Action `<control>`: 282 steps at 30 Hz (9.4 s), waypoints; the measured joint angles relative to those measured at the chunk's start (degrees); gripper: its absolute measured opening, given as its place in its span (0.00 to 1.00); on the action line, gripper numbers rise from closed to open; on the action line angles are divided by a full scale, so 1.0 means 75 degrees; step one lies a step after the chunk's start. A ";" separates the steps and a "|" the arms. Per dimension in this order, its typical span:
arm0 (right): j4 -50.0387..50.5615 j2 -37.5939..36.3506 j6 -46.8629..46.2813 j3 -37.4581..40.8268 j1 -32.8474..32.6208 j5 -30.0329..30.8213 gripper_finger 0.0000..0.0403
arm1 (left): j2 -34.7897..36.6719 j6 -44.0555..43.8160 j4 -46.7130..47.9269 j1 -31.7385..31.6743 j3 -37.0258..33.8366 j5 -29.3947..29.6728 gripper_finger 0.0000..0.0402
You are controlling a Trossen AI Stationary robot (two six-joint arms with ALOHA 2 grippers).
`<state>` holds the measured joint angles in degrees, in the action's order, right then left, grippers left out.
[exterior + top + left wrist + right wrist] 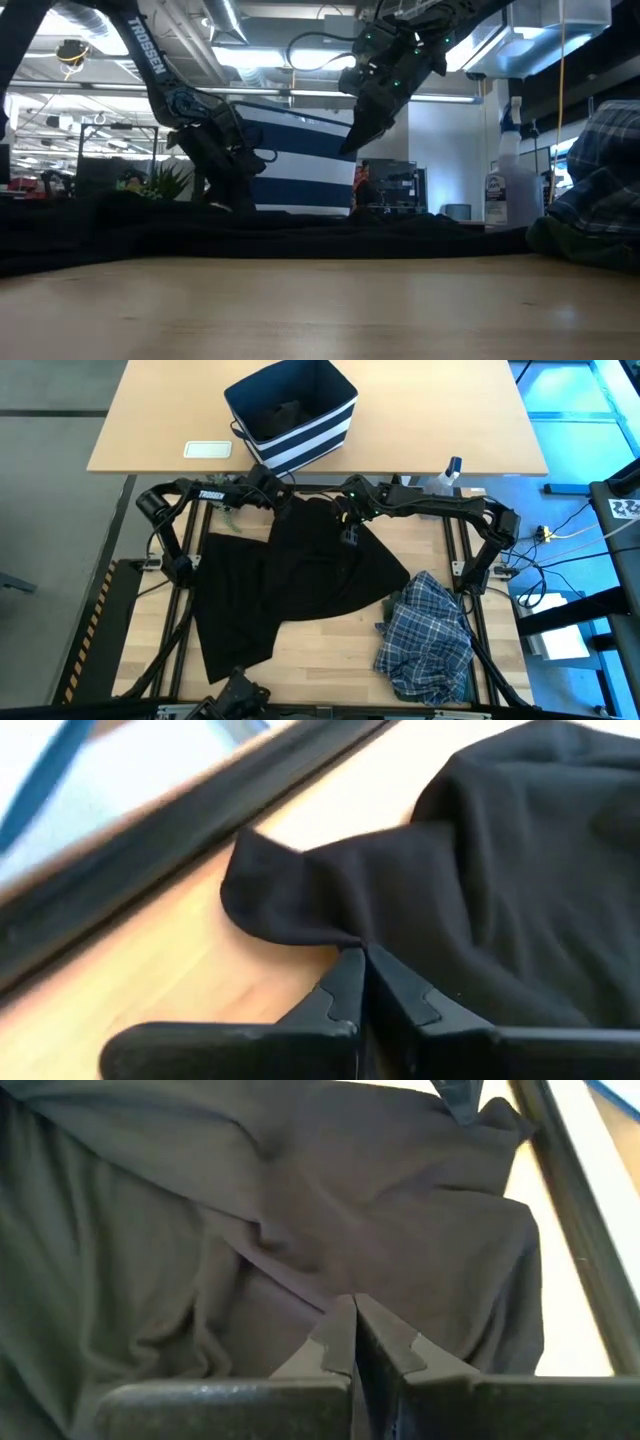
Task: Fold Laundry from Bin
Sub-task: Fold the black shirt
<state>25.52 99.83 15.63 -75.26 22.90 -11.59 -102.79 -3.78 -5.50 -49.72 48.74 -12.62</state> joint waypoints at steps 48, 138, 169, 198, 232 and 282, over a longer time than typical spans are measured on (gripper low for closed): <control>0.1508 -0.2401 -0.0120 0.0003 0.0650 0.2205 0.01 | 0.0494 0.0975 -0.0489 0.7205 0.1993 0.0799 0.00; 0.0614 0.0090 0.1336 0.1851 -0.2352 -0.0806 0.43 | 0.3720 -0.5459 0.1906 1.0699 -0.1880 0.6003 0.39; 0.4131 -0.0044 0.1578 0.0492 -0.2349 0.1473 0.01 | 0.3720 -0.5861 0.2167 1.1256 -0.1880 0.4739 0.39; 0.6502 -0.0178 0.1292 0.0484 -0.2340 0.1644 0.00 | 0.1741 -0.8197 0.1753 1.2480 -0.1840 0.2054 0.39; 0.6299 -0.0180 0.0763 -0.0715 -0.1929 0.1079 0.37 | 0.4452 -0.7028 0.2550 1.2560 -0.1904 0.3964 0.39; 0.3145 0.1839 -0.0097 -0.0364 0.1799 0.3213 0.05 | 0.5349 -0.4461 0.5728 0.5577 -0.3378 0.5160 0.39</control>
<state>49.11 113.62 14.90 -78.00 36.39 12.51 -62.67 -37.24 37.47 -7.90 23.40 26.08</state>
